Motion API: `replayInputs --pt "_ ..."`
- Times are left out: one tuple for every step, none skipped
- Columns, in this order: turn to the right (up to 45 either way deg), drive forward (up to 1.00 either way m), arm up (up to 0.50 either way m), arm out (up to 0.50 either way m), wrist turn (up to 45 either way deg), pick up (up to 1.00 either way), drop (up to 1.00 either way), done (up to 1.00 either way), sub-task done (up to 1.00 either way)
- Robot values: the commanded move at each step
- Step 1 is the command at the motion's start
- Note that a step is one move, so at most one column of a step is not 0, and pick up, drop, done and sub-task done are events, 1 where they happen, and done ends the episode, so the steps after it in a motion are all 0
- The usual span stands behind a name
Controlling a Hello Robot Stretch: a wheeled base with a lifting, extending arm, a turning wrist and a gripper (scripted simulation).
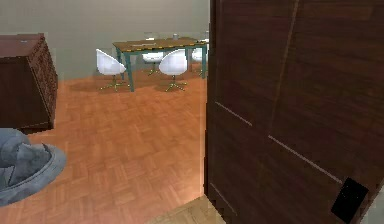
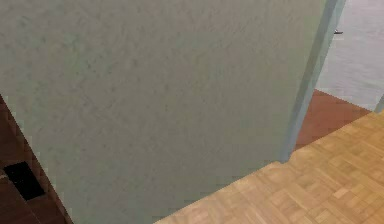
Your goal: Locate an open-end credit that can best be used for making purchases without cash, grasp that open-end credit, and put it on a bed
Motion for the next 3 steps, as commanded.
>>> replayInputs --pt "0.0 0.05 0.0 0.0 0.0 0.0 0.0 0.0 0.0" --pt "-27.0 0.0 0.0 0.0 0.0 0.0 0.0 0.0 0.0" --pt "0.0 0.45 0.0 0.0 0.0 0.0 0.0 0.0 0.0"
